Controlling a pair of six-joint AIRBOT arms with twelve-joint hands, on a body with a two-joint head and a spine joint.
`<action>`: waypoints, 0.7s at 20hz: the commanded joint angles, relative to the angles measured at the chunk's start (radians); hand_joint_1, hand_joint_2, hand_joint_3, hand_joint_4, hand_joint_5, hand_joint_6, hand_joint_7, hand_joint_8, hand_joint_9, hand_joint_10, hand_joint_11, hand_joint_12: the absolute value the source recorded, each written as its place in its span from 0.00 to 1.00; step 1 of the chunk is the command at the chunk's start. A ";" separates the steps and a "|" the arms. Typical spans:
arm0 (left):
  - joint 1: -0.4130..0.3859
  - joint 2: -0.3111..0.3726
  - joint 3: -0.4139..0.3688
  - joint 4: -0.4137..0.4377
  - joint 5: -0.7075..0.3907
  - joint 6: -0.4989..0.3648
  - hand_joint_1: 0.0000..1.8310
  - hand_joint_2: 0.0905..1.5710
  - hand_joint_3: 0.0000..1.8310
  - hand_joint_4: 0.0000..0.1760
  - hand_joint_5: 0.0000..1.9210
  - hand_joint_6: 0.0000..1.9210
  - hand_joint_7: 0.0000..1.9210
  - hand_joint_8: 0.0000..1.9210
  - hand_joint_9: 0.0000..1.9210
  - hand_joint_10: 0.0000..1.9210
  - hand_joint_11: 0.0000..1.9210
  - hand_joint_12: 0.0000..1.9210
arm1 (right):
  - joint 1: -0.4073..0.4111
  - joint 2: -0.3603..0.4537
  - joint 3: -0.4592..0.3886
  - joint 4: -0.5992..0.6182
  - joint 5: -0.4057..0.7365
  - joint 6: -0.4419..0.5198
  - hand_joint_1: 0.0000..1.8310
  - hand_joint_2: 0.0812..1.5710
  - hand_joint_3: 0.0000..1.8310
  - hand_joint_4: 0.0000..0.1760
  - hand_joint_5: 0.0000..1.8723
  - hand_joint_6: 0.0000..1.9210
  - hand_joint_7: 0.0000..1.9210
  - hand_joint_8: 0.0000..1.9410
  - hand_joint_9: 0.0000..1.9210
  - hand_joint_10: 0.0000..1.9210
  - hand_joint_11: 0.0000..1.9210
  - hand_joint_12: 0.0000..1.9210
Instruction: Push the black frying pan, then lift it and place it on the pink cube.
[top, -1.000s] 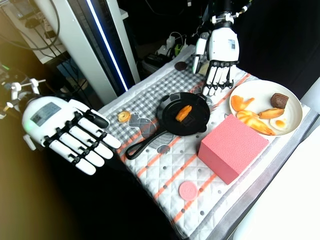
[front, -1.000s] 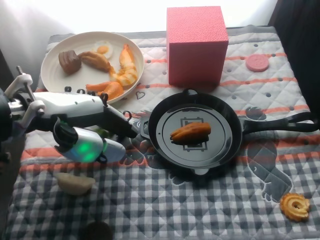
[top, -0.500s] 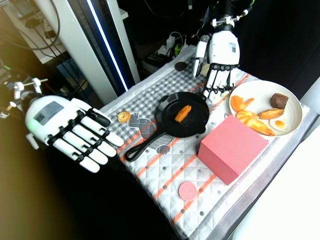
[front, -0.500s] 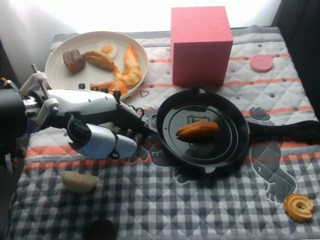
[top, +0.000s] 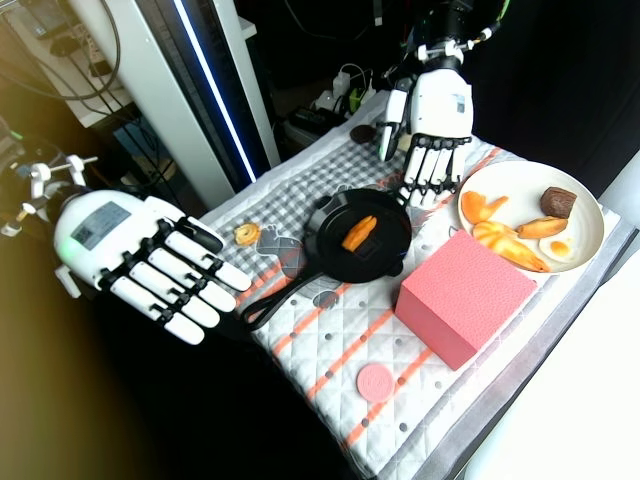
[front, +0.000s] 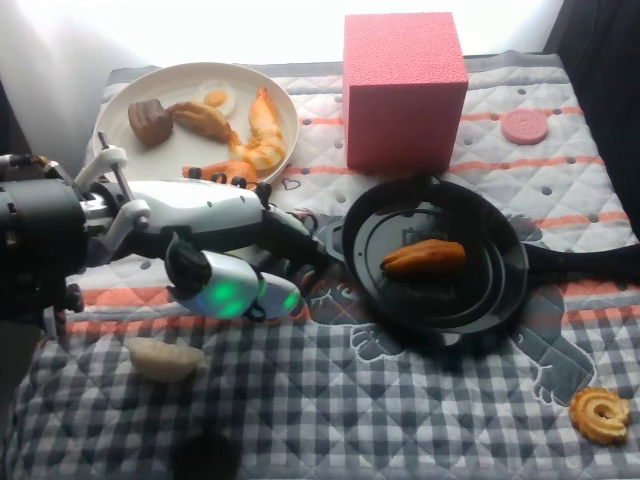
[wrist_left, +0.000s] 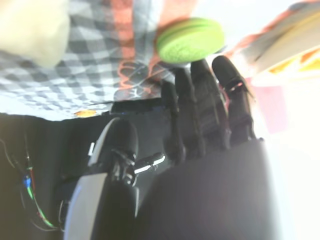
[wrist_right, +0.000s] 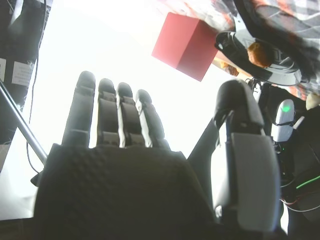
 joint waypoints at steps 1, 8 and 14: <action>-0.004 -0.027 -0.008 -0.013 -0.100 -0.016 0.18 0.86 0.00 0.09 0.20 0.00 0.20 0.00 0.18 0.00 0.00 0.44 | 0.003 0.003 0.002 0.000 0.128 0.004 0.28 0.75 0.00 0.00 0.00 0.00 0.00 0.00 0.00 0.00 0.01 0.11; -0.013 -0.079 0.014 -0.013 -0.126 -0.017 0.21 0.85 0.00 0.16 0.21 0.01 0.22 0.01 0.17 0.01 0.00 0.37 | 0.003 0.002 0.002 0.000 0.128 0.005 0.29 0.74 0.00 0.00 0.00 0.00 0.00 0.00 0.00 0.00 0.00 0.14; -0.018 -0.128 0.035 -0.015 -0.148 -0.018 0.22 0.84 0.00 0.24 0.25 0.01 0.29 0.01 0.25 0.03 0.00 0.53 | 0.003 0.002 0.002 0.000 0.128 0.005 0.28 0.74 0.00 0.00 0.00 0.00 0.00 0.00 0.00 0.00 0.00 0.10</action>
